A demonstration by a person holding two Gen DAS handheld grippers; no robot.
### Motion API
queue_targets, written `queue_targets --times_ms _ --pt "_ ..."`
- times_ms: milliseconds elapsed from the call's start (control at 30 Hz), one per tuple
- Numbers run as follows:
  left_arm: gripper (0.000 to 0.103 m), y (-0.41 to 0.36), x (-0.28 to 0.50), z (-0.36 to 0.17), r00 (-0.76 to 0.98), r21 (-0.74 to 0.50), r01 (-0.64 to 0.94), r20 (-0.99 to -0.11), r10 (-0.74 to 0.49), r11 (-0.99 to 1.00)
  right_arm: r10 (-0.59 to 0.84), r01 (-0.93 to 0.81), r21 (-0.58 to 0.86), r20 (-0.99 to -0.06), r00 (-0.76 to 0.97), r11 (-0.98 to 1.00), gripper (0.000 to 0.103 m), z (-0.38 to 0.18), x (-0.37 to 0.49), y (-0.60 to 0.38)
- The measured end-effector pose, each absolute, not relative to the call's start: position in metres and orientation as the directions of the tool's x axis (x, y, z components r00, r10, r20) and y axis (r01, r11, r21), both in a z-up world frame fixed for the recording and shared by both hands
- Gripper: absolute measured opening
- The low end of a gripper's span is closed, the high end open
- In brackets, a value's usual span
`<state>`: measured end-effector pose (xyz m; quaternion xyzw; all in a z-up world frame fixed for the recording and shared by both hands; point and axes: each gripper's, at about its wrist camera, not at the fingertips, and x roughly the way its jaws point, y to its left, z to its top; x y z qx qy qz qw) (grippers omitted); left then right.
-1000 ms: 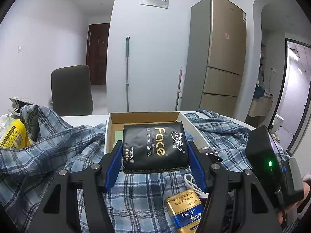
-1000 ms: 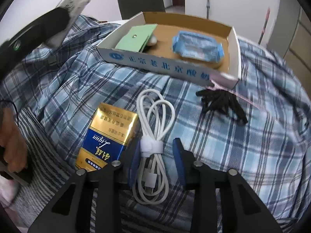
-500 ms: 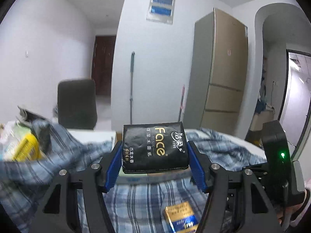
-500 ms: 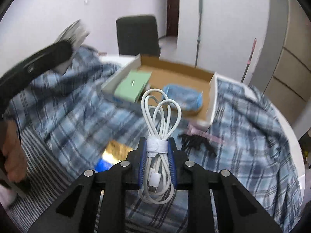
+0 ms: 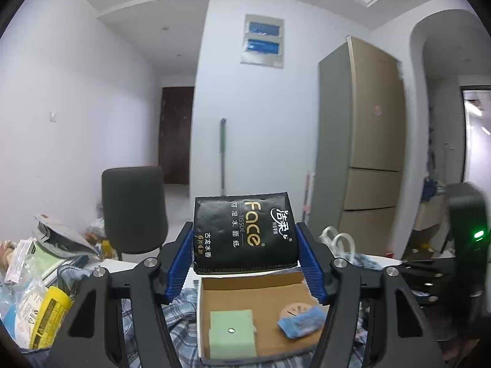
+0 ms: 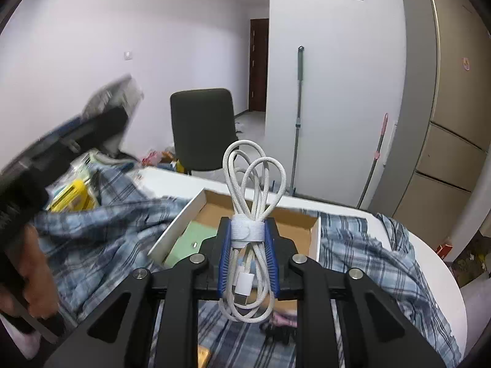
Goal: Organize soft objects
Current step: 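Lift the tissue pack with the left tool while the right tool grasps the white cable, then lower the tissue pack and cable into the box and open both tools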
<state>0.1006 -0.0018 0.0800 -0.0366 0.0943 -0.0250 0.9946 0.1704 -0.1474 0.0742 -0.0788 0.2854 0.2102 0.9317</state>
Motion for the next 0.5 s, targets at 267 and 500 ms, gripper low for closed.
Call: queue_targets --times_ms 267,500 --pt "0.066 0.003 0.170 0.043 0.947 -0.101 0.046 -0.313 -0.076 0.994 0.323 -0.408 -0.002 -0.606 0.727 0.913 0.020 0.042 0.214 -0.140" --pt "0.066 0.008 0.205 0.001 0.896 -0.121 0.047 -0.434 -0.095 0.992 0.305 -0.395 0.025 -0.682 0.664 0.918 0.020 -0.001 0.236 -0.143"
